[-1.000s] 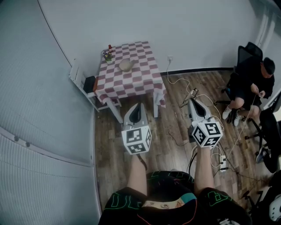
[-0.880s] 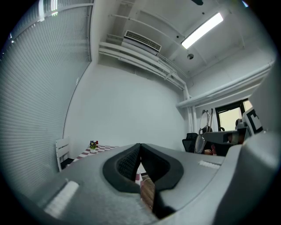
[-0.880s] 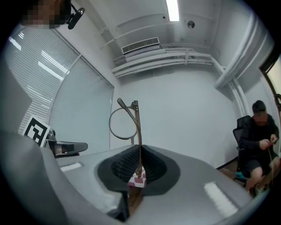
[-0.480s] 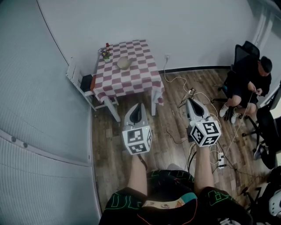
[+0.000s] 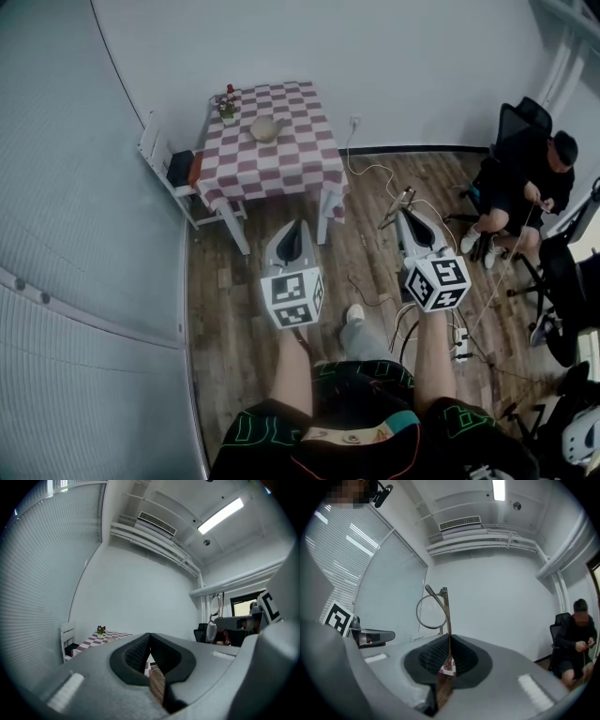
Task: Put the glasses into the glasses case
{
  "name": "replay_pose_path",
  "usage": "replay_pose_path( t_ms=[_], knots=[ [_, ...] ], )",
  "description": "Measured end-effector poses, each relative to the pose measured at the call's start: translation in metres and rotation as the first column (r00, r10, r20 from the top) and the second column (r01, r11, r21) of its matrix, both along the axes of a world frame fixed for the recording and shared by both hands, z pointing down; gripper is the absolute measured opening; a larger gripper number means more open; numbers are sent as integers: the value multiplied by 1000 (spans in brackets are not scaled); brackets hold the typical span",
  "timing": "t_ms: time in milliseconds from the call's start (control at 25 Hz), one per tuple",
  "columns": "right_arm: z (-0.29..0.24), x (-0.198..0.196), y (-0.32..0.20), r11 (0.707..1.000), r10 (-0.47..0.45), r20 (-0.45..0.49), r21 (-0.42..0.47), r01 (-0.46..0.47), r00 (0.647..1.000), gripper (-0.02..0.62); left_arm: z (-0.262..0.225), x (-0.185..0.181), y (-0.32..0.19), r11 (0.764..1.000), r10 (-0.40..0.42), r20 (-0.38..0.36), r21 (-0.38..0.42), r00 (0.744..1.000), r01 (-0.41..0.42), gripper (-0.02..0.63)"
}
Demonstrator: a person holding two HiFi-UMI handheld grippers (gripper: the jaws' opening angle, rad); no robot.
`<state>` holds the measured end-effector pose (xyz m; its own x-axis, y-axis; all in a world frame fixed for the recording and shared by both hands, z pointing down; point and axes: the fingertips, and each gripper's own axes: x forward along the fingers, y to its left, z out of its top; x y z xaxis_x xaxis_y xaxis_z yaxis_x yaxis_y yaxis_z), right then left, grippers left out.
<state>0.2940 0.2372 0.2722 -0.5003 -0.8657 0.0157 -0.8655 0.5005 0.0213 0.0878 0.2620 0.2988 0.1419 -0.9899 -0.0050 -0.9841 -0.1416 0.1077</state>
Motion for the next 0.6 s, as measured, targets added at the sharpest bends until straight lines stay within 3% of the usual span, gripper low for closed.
replay_pose_path(
  t_ms=[240, 600],
  knots=[
    [-4, -20, -2, 999, -48, -39, 6, 48, 998, 17, -10, -13, 0, 999, -26, -24, 29, 999, 27, 9],
    [-5, -30, -22, 997, -71, -12, 6, 71, 997, 17, -8, -32, -13, 997, -70, -19, 22, 997, 70, 9]
  ],
)
